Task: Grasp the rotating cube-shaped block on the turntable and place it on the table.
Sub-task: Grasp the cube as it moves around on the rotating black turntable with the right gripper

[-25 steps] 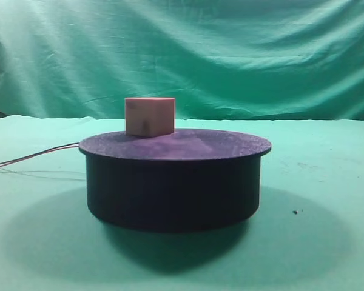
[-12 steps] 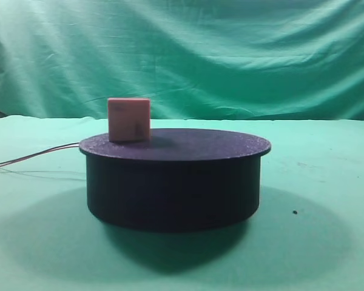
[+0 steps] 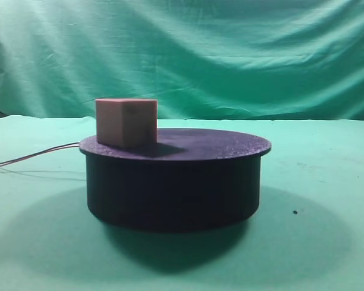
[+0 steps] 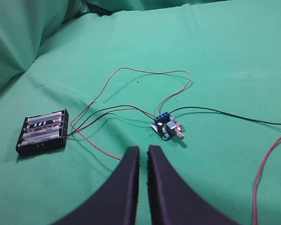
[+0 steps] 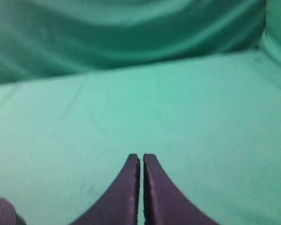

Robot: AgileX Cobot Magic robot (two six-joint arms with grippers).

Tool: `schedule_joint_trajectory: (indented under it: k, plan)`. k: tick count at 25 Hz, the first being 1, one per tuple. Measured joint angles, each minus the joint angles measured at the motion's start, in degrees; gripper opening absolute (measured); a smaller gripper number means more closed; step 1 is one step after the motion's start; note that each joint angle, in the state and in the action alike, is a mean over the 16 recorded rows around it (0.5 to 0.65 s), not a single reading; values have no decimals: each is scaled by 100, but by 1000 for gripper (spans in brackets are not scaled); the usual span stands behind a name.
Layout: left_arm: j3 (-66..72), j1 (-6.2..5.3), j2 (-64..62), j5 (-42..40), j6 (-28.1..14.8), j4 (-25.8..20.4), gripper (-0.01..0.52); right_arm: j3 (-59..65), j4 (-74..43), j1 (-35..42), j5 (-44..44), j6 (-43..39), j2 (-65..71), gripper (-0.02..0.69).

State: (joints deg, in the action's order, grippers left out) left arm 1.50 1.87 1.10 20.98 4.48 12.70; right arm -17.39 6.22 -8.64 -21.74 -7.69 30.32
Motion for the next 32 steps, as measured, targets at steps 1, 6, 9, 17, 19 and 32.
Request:
schedule_joint_trajectory:
  k: [1,6,9,17,19,32]
  plan:
    - [0,0,0,0,0,0,0,-104,94,-34,-131,80,264,0]
    - [0,0,0,0,0,0,0,-517,544,-481,-422,597,1511,0]
    - [0,0,0,0,0,0,0,-792,722,-1008,-470,833,2232,0]
    - [0,0,0,0,0,0,0,-2035,718,-2488,-1073,823,4043,48]
    - [0,0,0,0,0,0,0,-2402,659,-2778,-1282,690,4440,103]
    - [0,0,0,0,0,0,0,-3791,680,-3278,-2292,380,5637,568]
